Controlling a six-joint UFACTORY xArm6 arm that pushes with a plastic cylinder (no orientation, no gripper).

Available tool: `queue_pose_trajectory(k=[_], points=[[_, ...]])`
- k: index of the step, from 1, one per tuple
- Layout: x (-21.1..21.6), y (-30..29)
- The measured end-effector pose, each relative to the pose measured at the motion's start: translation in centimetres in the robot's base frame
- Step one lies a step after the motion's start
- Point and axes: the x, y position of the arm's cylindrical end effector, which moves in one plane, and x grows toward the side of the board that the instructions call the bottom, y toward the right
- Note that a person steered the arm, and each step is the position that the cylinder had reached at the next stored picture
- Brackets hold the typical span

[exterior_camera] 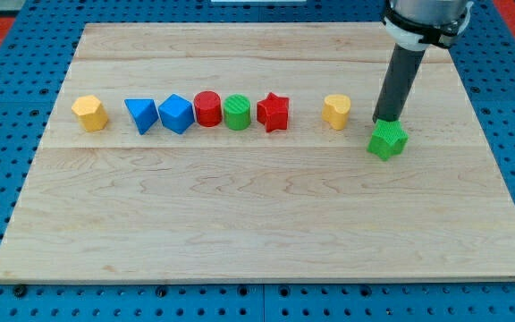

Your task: Slide the yellow heart above the green star

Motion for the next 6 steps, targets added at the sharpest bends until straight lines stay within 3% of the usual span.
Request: queue_pose_trajectory(k=[1,2,4,5,6], points=[[6.3,-0.2],[9.6,-0.2],[8.7,-11.8],[5.6,-11.7],[-0.1,-11.5]])
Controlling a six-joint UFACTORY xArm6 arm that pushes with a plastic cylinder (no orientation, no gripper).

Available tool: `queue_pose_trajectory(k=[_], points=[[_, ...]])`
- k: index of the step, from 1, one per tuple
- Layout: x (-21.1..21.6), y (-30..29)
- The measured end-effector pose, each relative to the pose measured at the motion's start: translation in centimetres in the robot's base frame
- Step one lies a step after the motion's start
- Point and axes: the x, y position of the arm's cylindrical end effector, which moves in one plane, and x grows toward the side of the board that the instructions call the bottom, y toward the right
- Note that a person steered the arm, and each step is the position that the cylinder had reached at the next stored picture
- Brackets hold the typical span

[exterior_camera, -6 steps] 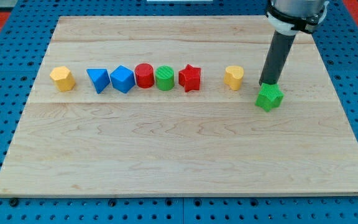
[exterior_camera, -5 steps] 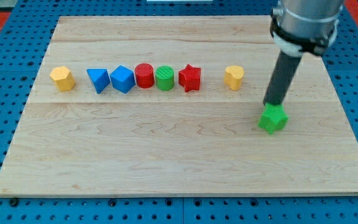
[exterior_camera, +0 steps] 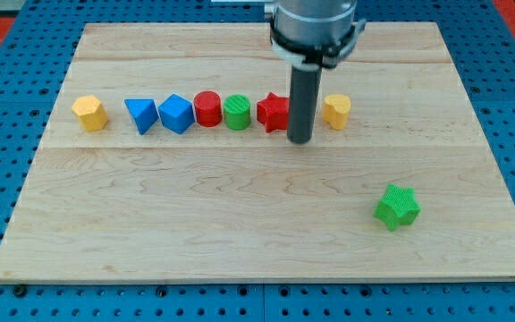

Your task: Slide the yellow heart above the green star

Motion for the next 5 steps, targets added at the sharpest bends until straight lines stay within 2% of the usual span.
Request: queue_pose_trajectory(k=[1,2,3,4,5], points=[[-3.8,1.8],[-5.0,7.1],[-1.2,8.8],[2.9,7.8],[4.3,5.7]])
